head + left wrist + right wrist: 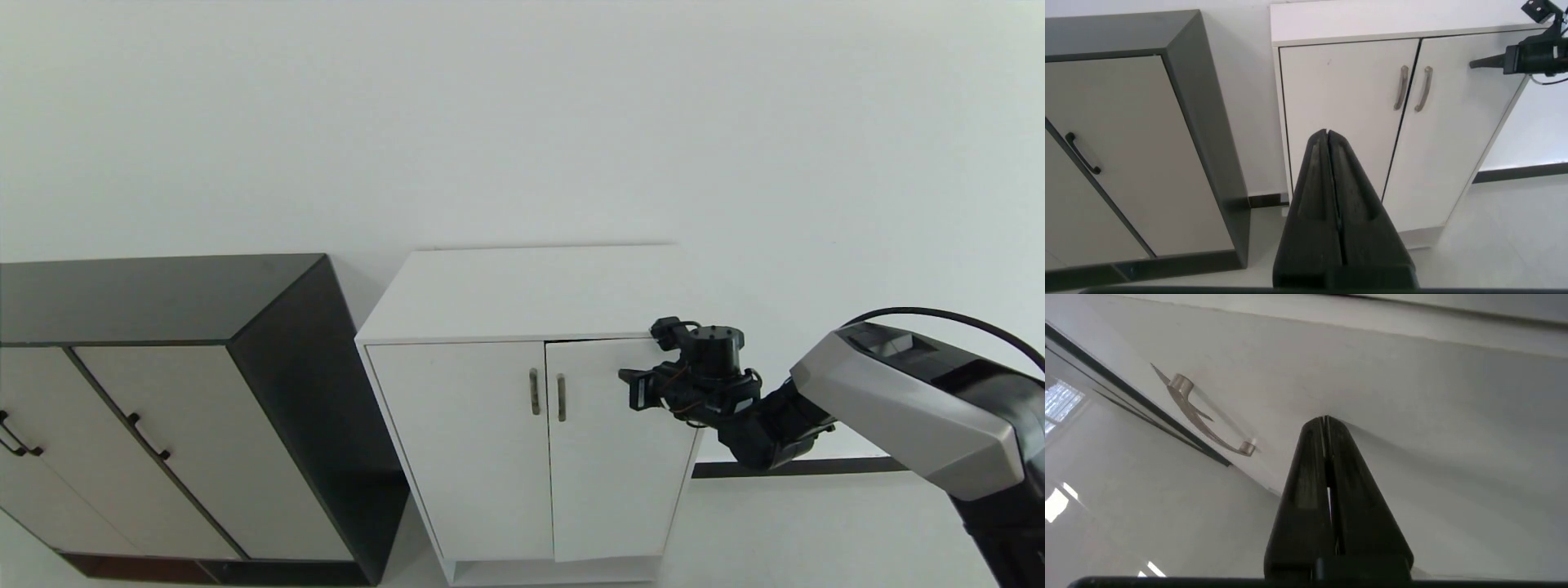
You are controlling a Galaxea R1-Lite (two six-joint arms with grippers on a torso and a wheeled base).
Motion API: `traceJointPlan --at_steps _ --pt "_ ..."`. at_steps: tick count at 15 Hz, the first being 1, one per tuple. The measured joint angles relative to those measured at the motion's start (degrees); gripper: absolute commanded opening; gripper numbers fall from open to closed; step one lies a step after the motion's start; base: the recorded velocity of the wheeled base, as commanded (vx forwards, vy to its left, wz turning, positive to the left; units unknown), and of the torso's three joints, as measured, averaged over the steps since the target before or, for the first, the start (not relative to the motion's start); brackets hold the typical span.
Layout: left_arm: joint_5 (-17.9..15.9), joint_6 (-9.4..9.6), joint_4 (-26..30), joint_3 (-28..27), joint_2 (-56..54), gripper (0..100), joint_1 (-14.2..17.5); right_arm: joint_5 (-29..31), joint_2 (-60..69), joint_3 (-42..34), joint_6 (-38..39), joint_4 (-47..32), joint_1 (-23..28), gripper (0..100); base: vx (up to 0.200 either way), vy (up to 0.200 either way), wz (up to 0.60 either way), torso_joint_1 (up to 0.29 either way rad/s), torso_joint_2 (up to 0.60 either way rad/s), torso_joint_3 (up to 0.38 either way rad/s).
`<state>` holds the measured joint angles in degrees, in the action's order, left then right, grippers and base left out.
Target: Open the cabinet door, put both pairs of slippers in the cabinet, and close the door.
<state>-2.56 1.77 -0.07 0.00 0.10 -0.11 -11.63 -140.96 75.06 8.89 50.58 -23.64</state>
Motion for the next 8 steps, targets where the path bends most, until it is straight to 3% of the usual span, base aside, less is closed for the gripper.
traceJointPlan --at_steps 8 --pt "0.00 0.00 0.00 0.00 0.00 0 0.01 0.20 -1.07 1.73 0.04 -0.38 0.52 0 0.000 0.000 0.00 0.000 0.00 0.000"
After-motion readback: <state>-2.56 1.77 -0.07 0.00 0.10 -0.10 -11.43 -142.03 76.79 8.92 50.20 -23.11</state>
